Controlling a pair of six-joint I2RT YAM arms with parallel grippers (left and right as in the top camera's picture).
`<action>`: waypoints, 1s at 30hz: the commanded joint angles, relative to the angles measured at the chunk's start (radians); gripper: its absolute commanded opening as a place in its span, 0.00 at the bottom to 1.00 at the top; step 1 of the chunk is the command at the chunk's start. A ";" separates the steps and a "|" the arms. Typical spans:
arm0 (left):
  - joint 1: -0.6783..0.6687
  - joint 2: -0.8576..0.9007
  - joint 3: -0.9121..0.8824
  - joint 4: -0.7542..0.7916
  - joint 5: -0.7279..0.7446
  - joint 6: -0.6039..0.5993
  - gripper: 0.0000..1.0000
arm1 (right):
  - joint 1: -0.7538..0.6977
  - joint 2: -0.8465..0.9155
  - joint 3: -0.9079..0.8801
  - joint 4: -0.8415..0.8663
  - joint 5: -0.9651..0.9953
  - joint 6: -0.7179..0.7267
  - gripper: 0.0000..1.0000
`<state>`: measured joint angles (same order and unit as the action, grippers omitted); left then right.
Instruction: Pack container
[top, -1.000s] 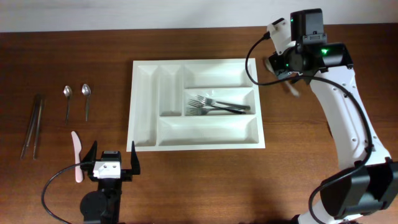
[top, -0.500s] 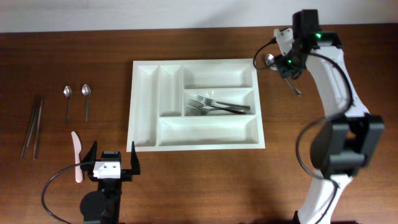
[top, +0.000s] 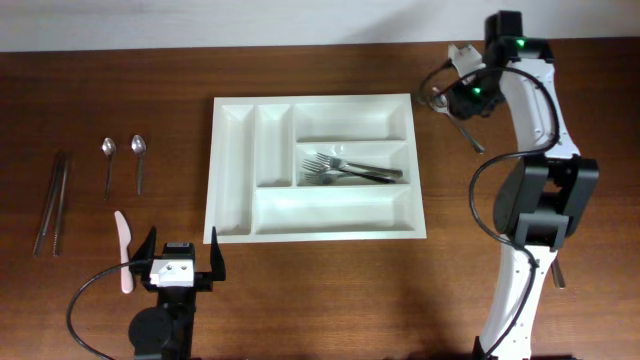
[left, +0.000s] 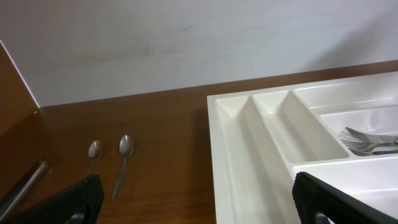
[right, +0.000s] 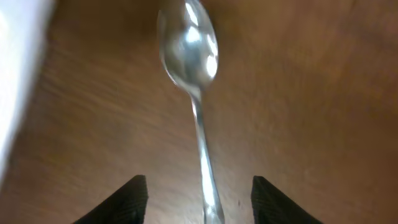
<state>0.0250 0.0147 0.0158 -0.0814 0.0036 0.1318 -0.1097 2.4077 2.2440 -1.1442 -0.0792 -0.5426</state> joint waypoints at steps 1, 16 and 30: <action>0.004 -0.008 -0.006 -0.001 -0.003 0.013 0.99 | -0.025 0.019 0.024 -0.016 -0.026 -0.039 0.56; 0.004 -0.008 -0.006 -0.001 -0.003 0.013 0.99 | 0.011 0.087 0.024 0.000 -0.006 -0.083 0.64; 0.004 -0.008 -0.006 -0.001 -0.003 0.013 0.99 | 0.019 0.129 0.024 0.069 0.001 -0.090 0.68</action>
<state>0.0250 0.0147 0.0154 -0.0814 0.0036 0.1314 -0.0963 2.5221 2.2498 -1.0775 -0.0795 -0.6216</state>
